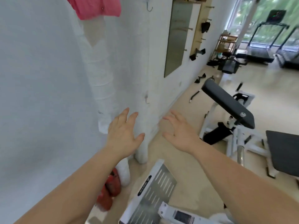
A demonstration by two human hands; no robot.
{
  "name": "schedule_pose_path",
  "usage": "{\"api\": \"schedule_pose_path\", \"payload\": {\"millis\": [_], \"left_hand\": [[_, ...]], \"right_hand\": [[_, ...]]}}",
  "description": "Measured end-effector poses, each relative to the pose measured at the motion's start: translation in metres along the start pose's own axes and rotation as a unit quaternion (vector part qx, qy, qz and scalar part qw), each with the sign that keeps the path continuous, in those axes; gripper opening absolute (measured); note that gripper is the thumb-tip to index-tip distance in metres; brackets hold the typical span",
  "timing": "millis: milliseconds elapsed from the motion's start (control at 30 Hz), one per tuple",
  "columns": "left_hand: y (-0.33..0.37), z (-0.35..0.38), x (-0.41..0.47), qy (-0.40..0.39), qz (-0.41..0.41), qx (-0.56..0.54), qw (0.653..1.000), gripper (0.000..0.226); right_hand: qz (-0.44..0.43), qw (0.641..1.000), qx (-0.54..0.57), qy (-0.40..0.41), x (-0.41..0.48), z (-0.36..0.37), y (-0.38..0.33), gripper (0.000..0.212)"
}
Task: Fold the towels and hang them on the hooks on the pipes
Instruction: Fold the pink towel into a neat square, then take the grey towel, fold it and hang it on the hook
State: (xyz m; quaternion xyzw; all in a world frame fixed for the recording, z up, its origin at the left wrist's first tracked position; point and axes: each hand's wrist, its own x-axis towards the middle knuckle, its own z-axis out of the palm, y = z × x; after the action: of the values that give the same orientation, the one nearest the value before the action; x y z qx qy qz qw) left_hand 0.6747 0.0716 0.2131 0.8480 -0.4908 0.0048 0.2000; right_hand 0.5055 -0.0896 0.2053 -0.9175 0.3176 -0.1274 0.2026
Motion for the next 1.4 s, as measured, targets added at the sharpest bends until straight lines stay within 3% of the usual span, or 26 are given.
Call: {"api": "schedule_pose_path", "payload": {"millis": [200, 433, 733, 867, 1033, 1233, 1400], "left_hand": [[0.061, 0.076, -0.039, -0.121, 0.024, -0.092, 0.988, 0.081], [0.162, 0.170, -0.077, -0.244, 0.083, -0.077, 0.963, 0.073], [0.316, 0.303, -0.128, -0.426, 0.098, -0.067, 0.897, 0.072], [0.360, 0.346, -0.150, -0.482, 0.097, -0.070, 0.868, 0.072], [0.401, 0.400, -0.165, -0.526, 0.108, -0.061, 0.841, 0.071], [0.431, 0.456, -0.182, -0.575, 0.149, -0.035, 0.803, 0.060], [0.444, 0.491, -0.198, -0.612, 0.237, -0.013, 0.755, 0.036]], "right_hand": [[0.138, 0.990, 0.003, -0.036, -0.120, 0.021, 0.096, 0.059], [0.254, 0.963, 0.034, -0.081, -0.223, 0.034, 0.203, 0.057], [0.357, 0.925, 0.042, -0.123, -0.356, 0.039, 0.359, 0.054], [0.401, 0.910, -0.002, -0.103, -0.404, 0.037, 0.403, 0.048], [0.460, 0.886, 0.039, -0.046, -0.450, 0.055, 0.439, 0.043], [0.464, 0.884, 0.056, 0.016, -0.478, 0.083, 0.462, 0.032], [0.435, 0.898, 0.048, 0.046, -0.485, 0.096, 0.480, 0.026]]}}
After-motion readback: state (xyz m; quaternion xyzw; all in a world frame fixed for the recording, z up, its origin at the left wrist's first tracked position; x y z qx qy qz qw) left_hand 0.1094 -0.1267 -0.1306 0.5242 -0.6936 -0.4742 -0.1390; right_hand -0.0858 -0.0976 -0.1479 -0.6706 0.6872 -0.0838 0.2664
